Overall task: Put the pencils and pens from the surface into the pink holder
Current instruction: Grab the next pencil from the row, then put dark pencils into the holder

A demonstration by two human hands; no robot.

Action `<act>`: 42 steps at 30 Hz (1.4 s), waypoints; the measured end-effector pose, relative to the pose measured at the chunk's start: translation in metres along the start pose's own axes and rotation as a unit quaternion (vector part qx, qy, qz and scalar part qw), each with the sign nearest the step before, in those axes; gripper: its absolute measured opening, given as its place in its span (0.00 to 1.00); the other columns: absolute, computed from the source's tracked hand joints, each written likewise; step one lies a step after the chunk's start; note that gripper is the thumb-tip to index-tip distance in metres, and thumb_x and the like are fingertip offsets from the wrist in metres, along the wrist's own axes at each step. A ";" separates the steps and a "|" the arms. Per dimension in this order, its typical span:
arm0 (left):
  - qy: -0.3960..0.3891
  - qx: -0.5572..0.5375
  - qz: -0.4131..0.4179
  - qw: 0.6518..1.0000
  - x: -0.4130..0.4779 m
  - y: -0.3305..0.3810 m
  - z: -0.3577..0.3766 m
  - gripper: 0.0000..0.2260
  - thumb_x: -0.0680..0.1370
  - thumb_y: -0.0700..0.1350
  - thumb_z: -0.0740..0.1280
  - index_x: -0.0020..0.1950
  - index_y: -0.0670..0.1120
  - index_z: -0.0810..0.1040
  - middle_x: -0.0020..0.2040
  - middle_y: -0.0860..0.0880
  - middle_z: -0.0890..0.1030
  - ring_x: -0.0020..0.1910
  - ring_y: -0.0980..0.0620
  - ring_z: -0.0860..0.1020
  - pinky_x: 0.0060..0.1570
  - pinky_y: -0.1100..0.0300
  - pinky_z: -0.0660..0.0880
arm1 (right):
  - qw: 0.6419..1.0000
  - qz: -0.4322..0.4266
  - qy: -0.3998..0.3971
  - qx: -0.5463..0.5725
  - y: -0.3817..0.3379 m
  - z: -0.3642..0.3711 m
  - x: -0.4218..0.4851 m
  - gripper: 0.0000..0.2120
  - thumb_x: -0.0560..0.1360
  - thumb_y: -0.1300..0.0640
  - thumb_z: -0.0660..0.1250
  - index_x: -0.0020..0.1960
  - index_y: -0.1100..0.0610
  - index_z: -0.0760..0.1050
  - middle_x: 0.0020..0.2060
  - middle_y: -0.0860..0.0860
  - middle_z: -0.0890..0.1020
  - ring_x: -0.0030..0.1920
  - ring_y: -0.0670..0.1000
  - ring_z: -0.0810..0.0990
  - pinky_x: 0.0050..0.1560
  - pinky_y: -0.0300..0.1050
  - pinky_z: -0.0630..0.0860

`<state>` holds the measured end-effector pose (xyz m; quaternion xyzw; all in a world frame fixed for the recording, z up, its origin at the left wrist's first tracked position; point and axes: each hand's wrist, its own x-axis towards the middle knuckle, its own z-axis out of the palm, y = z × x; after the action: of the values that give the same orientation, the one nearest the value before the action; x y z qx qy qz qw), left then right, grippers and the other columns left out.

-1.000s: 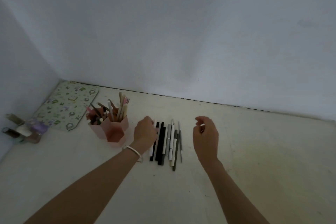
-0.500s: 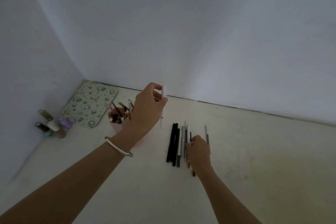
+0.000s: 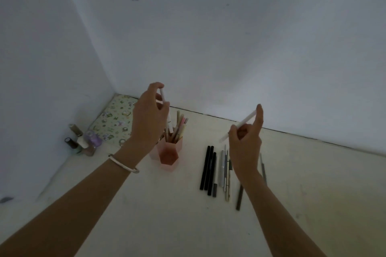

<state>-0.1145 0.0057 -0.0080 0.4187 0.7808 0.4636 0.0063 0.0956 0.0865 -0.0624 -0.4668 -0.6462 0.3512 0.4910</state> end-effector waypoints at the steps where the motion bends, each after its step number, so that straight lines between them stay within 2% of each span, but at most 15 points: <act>1: -0.008 0.021 0.001 1.000 -0.003 -0.007 0.003 0.15 0.77 0.40 0.68 0.62 0.50 0.72 0.47 0.51 0.79 0.39 0.56 0.80 0.38 0.67 0.76 | 1.000 -0.013 -0.001 0.014 -0.004 0.007 0.000 0.33 0.78 0.61 0.64 0.75 0.43 0.52 0.34 0.49 0.77 0.33 0.45 0.78 0.31 0.28 0.72; 4: -0.047 0.068 -0.003 0.997 -0.011 -0.022 0.016 0.10 0.77 0.40 0.67 0.58 0.48 0.74 0.47 0.51 0.79 0.42 0.53 0.80 0.45 0.56 0.79 | 0.999 -0.030 -0.013 0.037 -0.010 0.022 -0.006 0.31 0.78 0.59 0.65 0.74 0.43 0.53 0.35 0.48 0.78 0.34 0.45 0.79 0.33 0.29 0.74; 6: -0.073 0.117 0.007 0.990 -0.014 -0.029 0.021 0.08 0.77 0.41 0.66 0.56 0.47 0.77 0.48 0.50 0.80 0.48 0.50 0.79 0.50 0.54 0.76 | 0.998 -0.034 -0.034 0.033 -0.010 0.030 -0.012 0.35 0.78 0.59 0.65 0.75 0.40 0.49 0.36 0.48 0.79 0.35 0.44 0.80 0.35 0.30 0.75; 9: -0.120 0.314 0.061 0.940 -0.012 -0.034 0.024 0.10 0.78 0.51 0.64 0.54 0.50 0.82 0.63 0.50 0.77 0.66 0.49 0.69 0.63 0.53 0.64 | 0.997 -0.037 -0.064 0.023 -0.012 0.043 -0.024 0.35 0.78 0.59 0.65 0.75 0.38 0.49 0.37 0.48 0.80 0.37 0.44 0.80 0.37 0.29 0.75; 10: -0.128 0.345 0.073 0.927 -0.010 -0.035 0.021 0.13 0.78 0.54 0.63 0.55 0.51 0.83 0.67 0.50 0.74 0.70 0.49 0.65 0.66 0.51 0.61 | 0.996 -0.040 -0.071 0.020 -0.013 0.048 -0.028 0.34 0.79 0.58 0.65 0.75 0.40 0.50 0.37 0.48 0.80 0.37 0.44 0.81 0.39 0.29 0.75; 12: -0.112 0.342 0.071 0.930 -0.005 -0.033 0.012 0.17 0.79 0.56 0.60 0.62 0.50 0.80 0.70 0.48 0.71 0.72 0.47 0.63 0.66 0.48 0.61 | 0.995 -0.059 -0.079 0.010 -0.017 0.061 -0.034 0.29 0.79 0.57 0.65 0.73 0.44 0.54 0.39 0.47 0.81 0.39 0.42 0.81 0.42 0.29 0.76; 16: -0.039 0.265 0.067 0.961 0.006 -0.026 -0.013 0.17 0.79 0.51 0.61 0.65 0.48 0.77 0.64 0.46 0.76 0.66 0.46 0.69 0.63 0.48 0.65 | 0.988 -0.103 -0.111 -0.030 -0.023 0.087 -0.041 0.24 0.79 0.54 0.64 0.70 0.46 0.57 0.40 0.45 0.80 0.40 0.41 0.80 0.43 0.30 0.76; 19: -0.030 0.190 0.059 0.980 0.012 -0.020 -0.026 0.14 0.79 0.46 0.63 0.63 0.47 0.77 0.60 0.47 0.79 0.62 0.46 0.73 0.61 0.50 0.68 | 0.980 -0.119 -0.136 -0.090 -0.017 0.099 -0.045 0.19 0.79 0.58 0.65 0.66 0.49 0.62 0.43 0.50 0.81 0.40 0.48 0.81 0.43 0.43 0.81; 21: -0.032 0.160 0.055 0.985 0.012 -0.016 -0.029 0.14 0.79 0.44 0.63 0.63 0.46 0.78 0.59 0.47 0.80 0.59 0.47 0.74 0.60 0.52 0.69 | 0.971 -0.153 -0.141 -0.120 -0.011 0.101 -0.048 0.13 0.79 0.61 0.65 0.63 0.57 0.71 0.48 0.52 0.80 0.42 0.51 0.81 0.41 0.48 0.81; 24: -0.043 0.142 0.051 0.988 0.008 -0.009 -0.025 0.14 0.78 0.42 0.63 0.63 0.46 0.77 0.58 0.47 0.80 0.59 0.48 0.74 0.60 0.55 0.69 | 0.953 -0.210 -0.144 -0.166 -0.005 0.099 -0.053 0.15 0.78 0.62 0.66 0.64 0.61 0.77 0.58 0.57 0.77 0.48 0.53 0.79 0.48 0.47 0.80; 26: -0.044 0.125 0.062 0.989 0.003 0.000 -0.019 0.14 0.78 0.41 0.63 0.63 0.46 0.77 0.58 0.48 0.79 0.58 0.49 0.75 0.59 0.56 0.70 | 0.957 -0.221 -0.103 -0.160 -0.006 0.091 -0.049 0.19 0.76 0.65 0.65 0.66 0.58 0.75 0.58 0.58 0.75 0.47 0.52 0.77 0.50 0.47 0.78; 29: -0.034 0.080 0.121 0.989 -0.011 0.020 -0.002 0.11 0.76 0.39 0.63 0.57 0.45 0.79 0.52 0.49 0.80 0.49 0.52 0.77 0.51 0.60 0.75 | 0.973 -0.198 -0.005 -0.122 -0.010 0.064 -0.021 0.21 0.75 0.68 0.60 0.66 0.59 0.74 0.56 0.54 0.73 0.48 0.48 0.75 0.51 0.35 0.73; 32: -0.103 0.060 0.167 0.979 -0.035 0.040 0.036 0.07 0.75 0.39 0.64 0.51 0.45 0.78 0.45 0.51 0.78 0.39 0.55 0.76 0.41 0.64 0.75 | 0.981 -0.141 0.079 -0.107 -0.005 0.019 0.013 0.21 0.73 0.72 0.58 0.64 0.60 0.73 0.56 0.54 0.75 0.49 0.50 0.76 0.49 0.29 0.71; 36: -0.306 0.149 0.018 0.940 -0.067 0.034 0.102 0.07 0.78 0.41 0.61 0.53 0.44 0.77 0.48 0.48 0.80 0.46 0.51 0.79 0.48 0.60 0.76 | 0.982 -0.082 0.122 -0.120 0.008 -0.040 0.028 0.21 0.71 0.72 0.58 0.60 0.57 0.75 0.55 0.52 0.76 0.44 0.42 0.74 0.45 0.28 0.69; 42: -0.357 0.207 -0.149 0.899 -0.084 0.002 0.136 0.05 0.77 0.43 0.65 0.44 0.42 0.74 0.47 0.43 0.81 0.45 0.45 0.81 0.38 0.58 0.73 | 0.976 -0.034 0.146 -0.156 0.034 -0.099 0.017 0.19 0.70 0.72 0.59 0.55 0.56 0.77 0.52 0.47 0.75 0.41 0.39 0.73 0.42 0.29 0.69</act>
<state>-0.0045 0.0484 -0.1163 0.4270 0.8575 0.1050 0.2669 0.1980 0.1129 -0.0616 -0.5618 -0.6299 0.1573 0.5128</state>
